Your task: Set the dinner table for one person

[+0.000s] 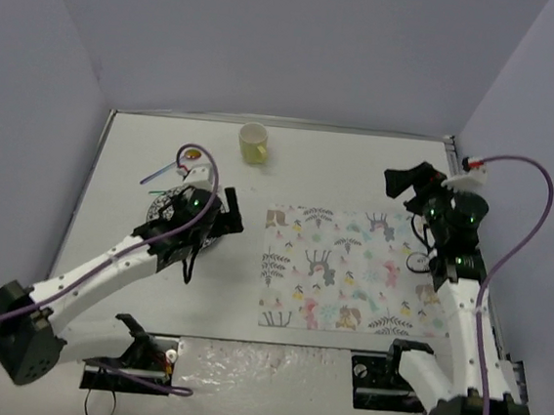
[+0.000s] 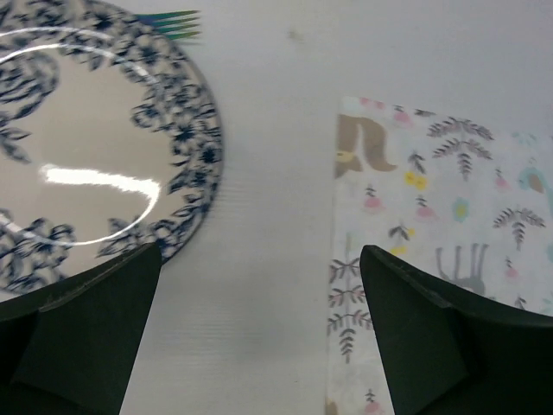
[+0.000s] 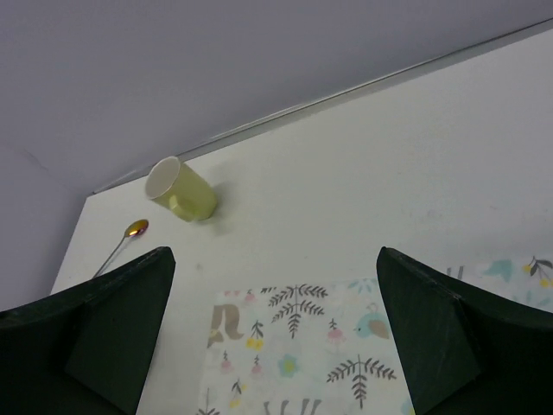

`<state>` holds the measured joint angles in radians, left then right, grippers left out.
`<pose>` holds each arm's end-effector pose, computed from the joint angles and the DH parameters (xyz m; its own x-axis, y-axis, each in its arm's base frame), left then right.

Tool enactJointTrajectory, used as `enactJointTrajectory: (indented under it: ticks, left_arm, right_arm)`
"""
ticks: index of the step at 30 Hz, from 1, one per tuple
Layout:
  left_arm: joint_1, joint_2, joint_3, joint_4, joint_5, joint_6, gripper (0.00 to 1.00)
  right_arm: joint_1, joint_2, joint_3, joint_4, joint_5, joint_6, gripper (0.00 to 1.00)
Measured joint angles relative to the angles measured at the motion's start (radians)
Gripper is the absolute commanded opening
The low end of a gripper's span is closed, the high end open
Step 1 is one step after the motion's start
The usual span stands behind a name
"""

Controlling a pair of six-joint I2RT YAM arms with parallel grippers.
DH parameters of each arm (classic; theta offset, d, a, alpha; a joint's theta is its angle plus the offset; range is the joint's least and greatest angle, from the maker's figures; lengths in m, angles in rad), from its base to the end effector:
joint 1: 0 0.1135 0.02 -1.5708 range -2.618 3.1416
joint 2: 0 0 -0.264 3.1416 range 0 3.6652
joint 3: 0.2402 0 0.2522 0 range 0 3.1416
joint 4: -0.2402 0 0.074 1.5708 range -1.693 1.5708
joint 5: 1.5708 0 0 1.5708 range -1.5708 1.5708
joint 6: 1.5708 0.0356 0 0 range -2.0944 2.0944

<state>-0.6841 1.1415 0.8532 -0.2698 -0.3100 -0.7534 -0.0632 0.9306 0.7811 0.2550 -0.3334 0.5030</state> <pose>0.2034 -0.1518 0.2843 -0.5739 -0.3727 -0.7292 0.0119 0.8865 -0.4625 0.2208 -0.0023 0.3594 -0.0357 0.4587 -0.8879 -0.2829 0.8475 0.4492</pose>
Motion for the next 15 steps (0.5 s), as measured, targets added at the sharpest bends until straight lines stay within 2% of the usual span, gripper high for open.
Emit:
enactJointTrajectory:
  ticks: [4,8,11,15]
  left_arm:
    - [0.148,-0.177,-0.144,-0.056,0.019,-0.039,0.97]
    - [0.371,-0.297,-0.259,-0.054,0.128,-0.076,0.97]
    - [0.533,-0.319,-0.324,-0.041,0.196,-0.101,0.97]
    - [0.691,-0.295,-0.401,0.02,0.329,-0.137,0.95]
  right_arm:
    - [0.034,-0.134,-0.14,0.092,-0.051,0.082,1.0]
    - [0.053,-0.124,-0.164,0.144,-0.138,0.122,1.0]
    - [0.053,-0.083,-0.181,0.18,-0.199,0.147,1.0]
    - [0.053,-0.074,-0.221,0.205,-0.244,0.155,1.0]
